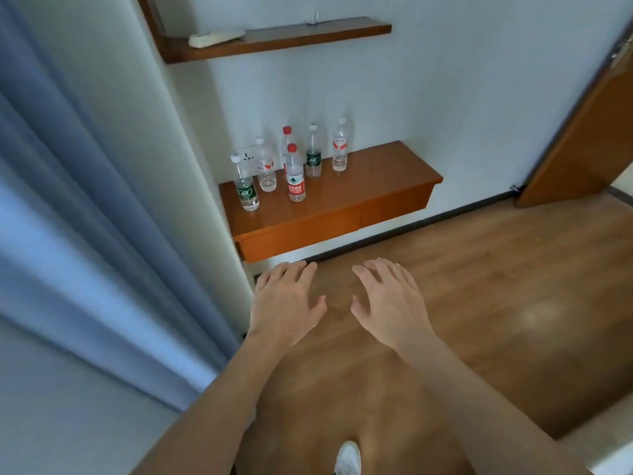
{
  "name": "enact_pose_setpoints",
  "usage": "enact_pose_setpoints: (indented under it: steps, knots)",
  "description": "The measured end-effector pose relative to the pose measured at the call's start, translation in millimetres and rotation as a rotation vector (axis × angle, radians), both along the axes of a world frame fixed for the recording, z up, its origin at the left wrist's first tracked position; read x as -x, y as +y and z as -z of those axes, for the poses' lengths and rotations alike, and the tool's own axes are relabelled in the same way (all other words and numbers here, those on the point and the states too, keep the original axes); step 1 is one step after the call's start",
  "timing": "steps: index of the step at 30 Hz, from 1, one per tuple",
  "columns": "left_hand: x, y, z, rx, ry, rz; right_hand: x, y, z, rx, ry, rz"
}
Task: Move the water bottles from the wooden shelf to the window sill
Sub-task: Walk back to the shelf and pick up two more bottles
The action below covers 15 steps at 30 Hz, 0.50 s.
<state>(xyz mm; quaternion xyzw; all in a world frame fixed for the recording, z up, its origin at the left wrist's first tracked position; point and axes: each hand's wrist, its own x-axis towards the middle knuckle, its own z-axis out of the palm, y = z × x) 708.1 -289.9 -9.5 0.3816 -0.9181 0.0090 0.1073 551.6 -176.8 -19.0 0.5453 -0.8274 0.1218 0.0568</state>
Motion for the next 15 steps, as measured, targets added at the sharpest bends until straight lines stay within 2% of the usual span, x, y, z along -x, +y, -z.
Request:
enact_pose_setpoints:
  steps: [5,15]
  knots:
    - [84,-58,-7,-0.024,0.005,0.020,75,-55,-5,0.024,-0.012,0.040]
    - [177,-145,-5,-0.036,0.033,0.029,176,-138,3,0.039,-0.024,0.036]
